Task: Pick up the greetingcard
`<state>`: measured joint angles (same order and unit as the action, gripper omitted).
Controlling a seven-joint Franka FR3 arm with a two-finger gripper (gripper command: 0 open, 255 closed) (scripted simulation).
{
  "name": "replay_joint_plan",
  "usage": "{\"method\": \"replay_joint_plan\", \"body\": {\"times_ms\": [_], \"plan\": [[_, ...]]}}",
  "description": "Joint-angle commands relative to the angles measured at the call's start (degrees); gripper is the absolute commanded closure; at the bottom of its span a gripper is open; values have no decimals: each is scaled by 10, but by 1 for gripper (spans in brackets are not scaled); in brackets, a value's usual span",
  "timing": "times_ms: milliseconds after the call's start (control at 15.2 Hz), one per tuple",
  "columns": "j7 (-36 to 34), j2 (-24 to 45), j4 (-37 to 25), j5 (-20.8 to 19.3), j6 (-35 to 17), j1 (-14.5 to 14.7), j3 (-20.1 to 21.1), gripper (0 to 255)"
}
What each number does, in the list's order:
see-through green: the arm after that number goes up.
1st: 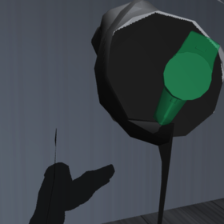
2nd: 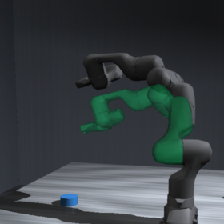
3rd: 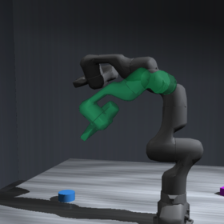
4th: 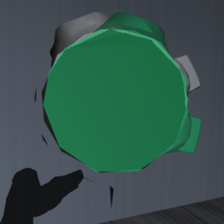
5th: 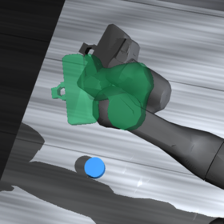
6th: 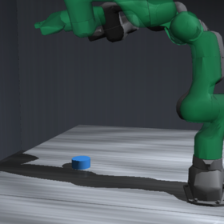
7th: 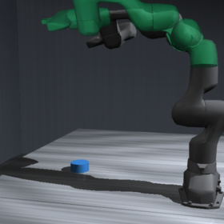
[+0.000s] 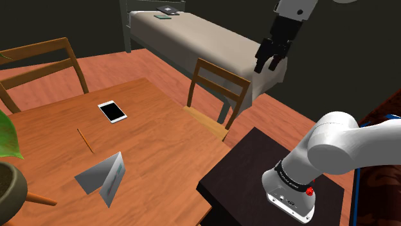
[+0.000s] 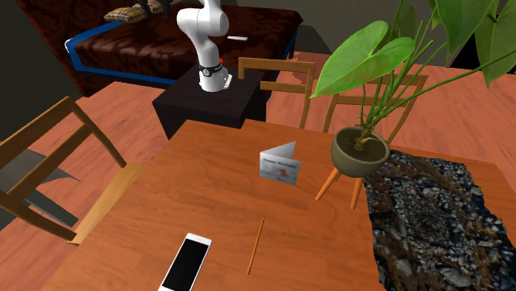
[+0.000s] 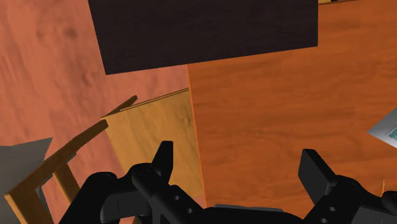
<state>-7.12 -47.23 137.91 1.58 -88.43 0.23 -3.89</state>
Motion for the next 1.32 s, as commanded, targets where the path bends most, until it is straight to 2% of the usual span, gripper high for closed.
{"method": "replay_joint_plan", "body": {"times_ms": [0, 594, 990, 1254], "plan": [[0, 0, 0, 0, 0, 0, 0, 0], [-117, 49, 62, 67, -129, 34, 112, 0], [-195, 126, 66, 97, -223, 52, 188, 0], [-250, 195, 52, 101, -285, 56, 239, 0]]}}
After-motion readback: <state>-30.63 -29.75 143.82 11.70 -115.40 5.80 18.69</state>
